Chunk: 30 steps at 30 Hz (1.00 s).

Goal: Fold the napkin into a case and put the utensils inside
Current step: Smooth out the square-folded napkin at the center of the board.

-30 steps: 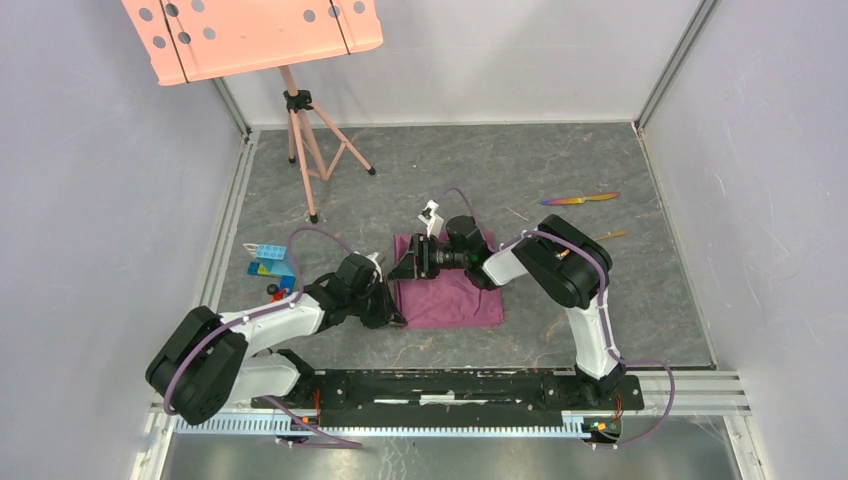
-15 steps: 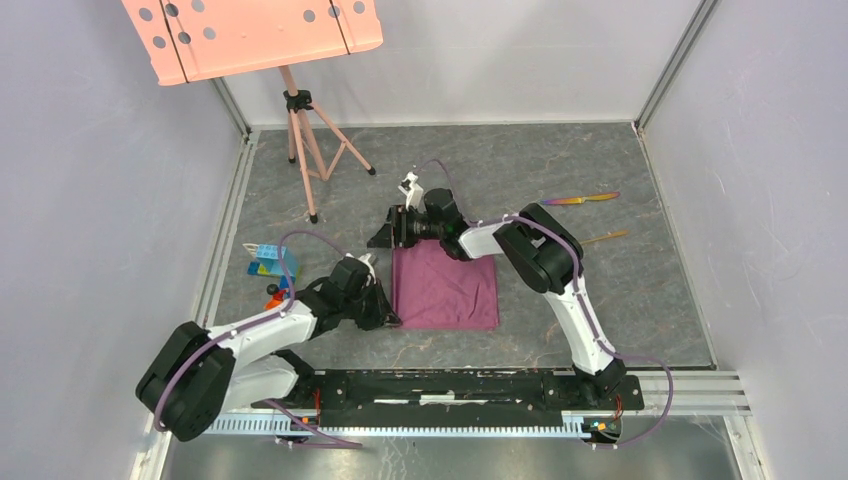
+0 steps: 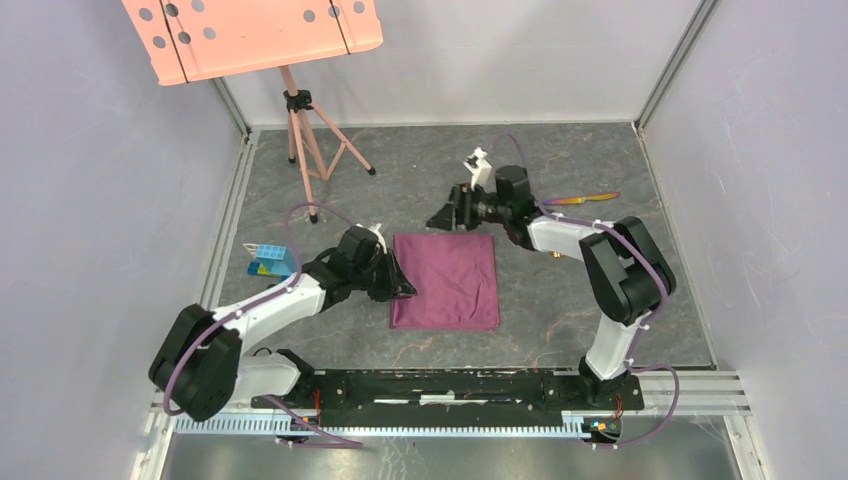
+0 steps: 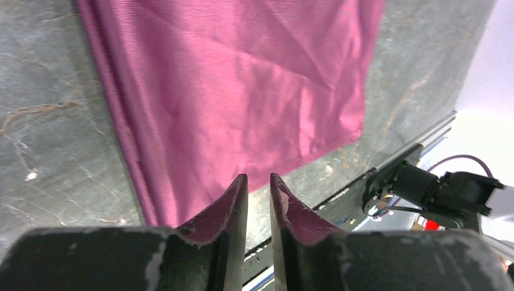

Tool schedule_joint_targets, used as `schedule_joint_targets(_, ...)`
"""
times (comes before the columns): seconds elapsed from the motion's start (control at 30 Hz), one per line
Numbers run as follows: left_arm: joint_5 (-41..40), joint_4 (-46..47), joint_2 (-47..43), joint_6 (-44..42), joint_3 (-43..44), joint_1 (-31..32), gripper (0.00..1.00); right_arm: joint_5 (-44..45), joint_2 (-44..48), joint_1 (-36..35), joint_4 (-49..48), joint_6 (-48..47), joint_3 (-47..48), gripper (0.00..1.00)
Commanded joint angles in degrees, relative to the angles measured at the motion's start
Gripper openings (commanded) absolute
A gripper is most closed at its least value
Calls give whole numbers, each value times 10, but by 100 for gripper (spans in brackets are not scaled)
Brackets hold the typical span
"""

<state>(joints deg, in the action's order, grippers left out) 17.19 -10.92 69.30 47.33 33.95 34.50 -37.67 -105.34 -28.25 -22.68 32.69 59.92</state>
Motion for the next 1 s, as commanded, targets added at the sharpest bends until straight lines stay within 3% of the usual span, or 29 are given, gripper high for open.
schedule_joint_targets(0.0,16,33,48,-8,-10,-18,26,-43,9,37,-22,-33,-90,77)
schedule_joint_targets(0.23,-6,30,51,-39,-85,-38,25,-47,-39,64,-22,-79,-113,75)
schedule_joint_targets(0.37,-21,7,18,-42,-114,-40,24,7,-16,64,86,-143,-86,75)
schedule_joint_targets(0.57,50,-36,-88,-18,-104,-40,30,-8,94,62,192,-166,-97,74)
schedule_joint_targets(0.7,14,-114,-142,-30,-71,-41,41,33,189,62,258,-175,-153,75)
schedule_joint_targets(0.83,10,-111,-118,-40,-74,-46,54,51,256,63,297,-169,-222,73)
schedule_joint_targets(0.97,31,-73,-57,-39,-82,-49,55,55,317,75,333,-161,-261,68)
